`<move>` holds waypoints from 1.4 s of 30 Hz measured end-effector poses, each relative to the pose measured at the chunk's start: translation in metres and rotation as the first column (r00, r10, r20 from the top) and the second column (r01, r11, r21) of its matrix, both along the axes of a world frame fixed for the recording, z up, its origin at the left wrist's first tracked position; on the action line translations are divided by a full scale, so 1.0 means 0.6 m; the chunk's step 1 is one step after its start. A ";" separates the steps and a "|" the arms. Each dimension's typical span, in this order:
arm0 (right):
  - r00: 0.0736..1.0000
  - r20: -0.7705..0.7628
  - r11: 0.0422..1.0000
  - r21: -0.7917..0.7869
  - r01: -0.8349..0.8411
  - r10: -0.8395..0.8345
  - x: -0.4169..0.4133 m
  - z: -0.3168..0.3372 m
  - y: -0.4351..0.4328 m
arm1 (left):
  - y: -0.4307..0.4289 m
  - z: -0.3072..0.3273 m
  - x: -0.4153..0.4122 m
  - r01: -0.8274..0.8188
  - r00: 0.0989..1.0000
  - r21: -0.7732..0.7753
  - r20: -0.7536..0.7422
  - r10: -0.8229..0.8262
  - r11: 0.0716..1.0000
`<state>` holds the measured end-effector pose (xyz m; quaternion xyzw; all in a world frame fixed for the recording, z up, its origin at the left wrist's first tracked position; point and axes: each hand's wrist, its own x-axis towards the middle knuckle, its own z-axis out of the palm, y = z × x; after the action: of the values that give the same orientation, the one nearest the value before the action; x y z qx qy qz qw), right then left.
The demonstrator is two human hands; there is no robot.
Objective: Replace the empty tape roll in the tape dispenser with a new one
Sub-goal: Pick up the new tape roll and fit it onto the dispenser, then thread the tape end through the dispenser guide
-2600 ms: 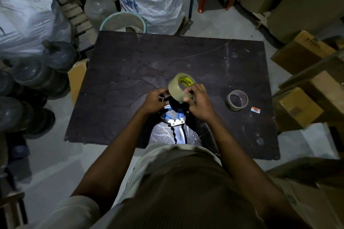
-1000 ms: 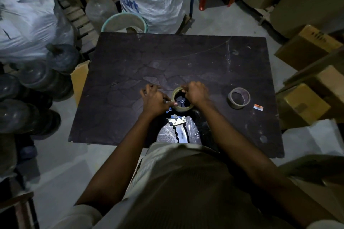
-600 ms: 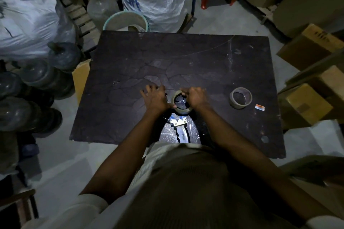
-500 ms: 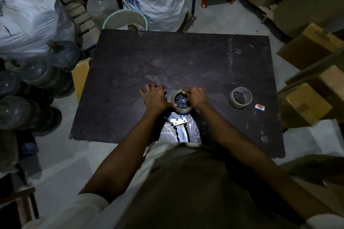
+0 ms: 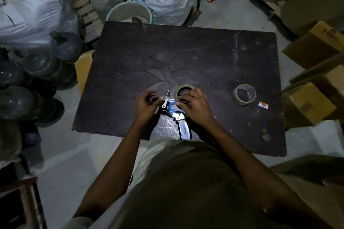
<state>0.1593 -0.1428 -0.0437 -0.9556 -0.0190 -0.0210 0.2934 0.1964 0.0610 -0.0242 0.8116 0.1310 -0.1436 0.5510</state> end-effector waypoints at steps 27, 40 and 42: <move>0.947 -0.095 0.950 0.094 -0.299 0.308 -0.026 -0.021 0.038 | 0.026 -0.052 -0.036 0.110 0.973 0.170 0.184 -0.141 0.979; 0.923 -0.207 0.837 0.392 0.382 -0.324 0.028 -0.015 -0.042 | 0.004 -0.009 0.038 0.212 0.922 0.373 0.230 -0.312 0.903; 0.911 -0.219 0.838 0.360 0.409 -0.350 0.033 -0.033 -0.043 | -0.015 0.000 0.058 0.316 0.864 0.585 0.148 -0.482 0.747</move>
<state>0.1793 -0.1687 -0.0637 -0.8592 0.1971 -0.0132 0.4719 0.2311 0.0520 -0.0241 0.9542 -0.0947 -0.0957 0.2672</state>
